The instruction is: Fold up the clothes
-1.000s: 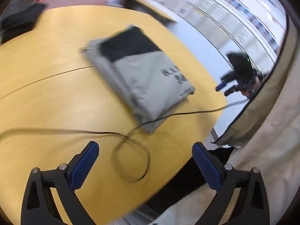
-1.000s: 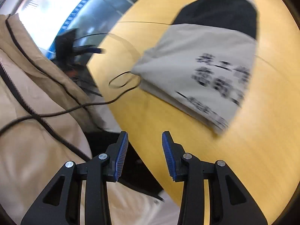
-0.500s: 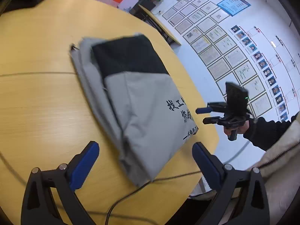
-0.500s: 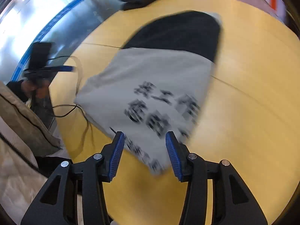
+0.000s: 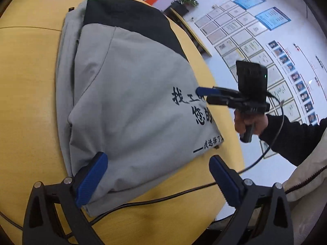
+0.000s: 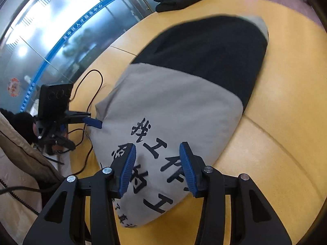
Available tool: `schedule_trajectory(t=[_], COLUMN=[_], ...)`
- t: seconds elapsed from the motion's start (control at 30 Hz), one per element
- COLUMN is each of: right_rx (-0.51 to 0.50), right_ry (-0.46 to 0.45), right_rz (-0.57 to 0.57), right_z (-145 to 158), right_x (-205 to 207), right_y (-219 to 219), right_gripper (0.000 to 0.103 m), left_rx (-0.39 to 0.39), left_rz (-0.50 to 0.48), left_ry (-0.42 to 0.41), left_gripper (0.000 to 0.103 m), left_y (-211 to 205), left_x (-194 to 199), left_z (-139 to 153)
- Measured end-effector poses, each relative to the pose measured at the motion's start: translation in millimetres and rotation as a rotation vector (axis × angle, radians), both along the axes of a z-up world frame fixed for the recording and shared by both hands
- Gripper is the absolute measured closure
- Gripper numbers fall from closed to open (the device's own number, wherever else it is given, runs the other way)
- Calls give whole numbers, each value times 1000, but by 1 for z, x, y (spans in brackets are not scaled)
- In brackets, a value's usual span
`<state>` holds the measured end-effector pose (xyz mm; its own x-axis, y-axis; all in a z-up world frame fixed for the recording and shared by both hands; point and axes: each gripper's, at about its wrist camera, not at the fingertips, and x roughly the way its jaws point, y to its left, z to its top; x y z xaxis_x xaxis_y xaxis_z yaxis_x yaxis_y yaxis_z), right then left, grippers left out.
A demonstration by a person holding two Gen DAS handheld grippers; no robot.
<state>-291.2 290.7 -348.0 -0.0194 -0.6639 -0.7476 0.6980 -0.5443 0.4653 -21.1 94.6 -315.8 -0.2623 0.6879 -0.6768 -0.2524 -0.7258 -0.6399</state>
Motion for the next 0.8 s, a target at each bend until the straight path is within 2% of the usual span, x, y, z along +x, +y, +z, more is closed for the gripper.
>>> schedule_trajectory(t=[0.1, 0.23, 0.37, 0.5, 0.6, 0.63, 0.8], right_rx=[18, 28, -24, -54, -62, -59, -17], right_ry=[2, -24, -48, -29, -12, -9, -45], right_rz=[24, 38, -57, -180, -197, -188, -141], right_z=[-13, -28, -35, -37, -38, -38, -25], right_x=[15, 48, 75, 82, 82, 81, 73], right_y=[-4, -8, -3, -9, -25, -32, -52], right_gripper=[57, 55, 55, 55, 55, 55, 53], left_rx=[-38, -66, -98, -65, -111, -117, 37], left_rz=[-21, -54, -110, -166, -196, -184, 53], left_ry=[11, -16, -11, -50, -37, -38, -74], left_gripper=[2, 2, 2, 4, 4, 4, 4], left_y=[9, 6, 2, -10, -20, -25, -86], left_x=[13, 32, 44, 26, 15, 13, -3], left_z=[1, 7, 10, 12, 19, 24, 53])
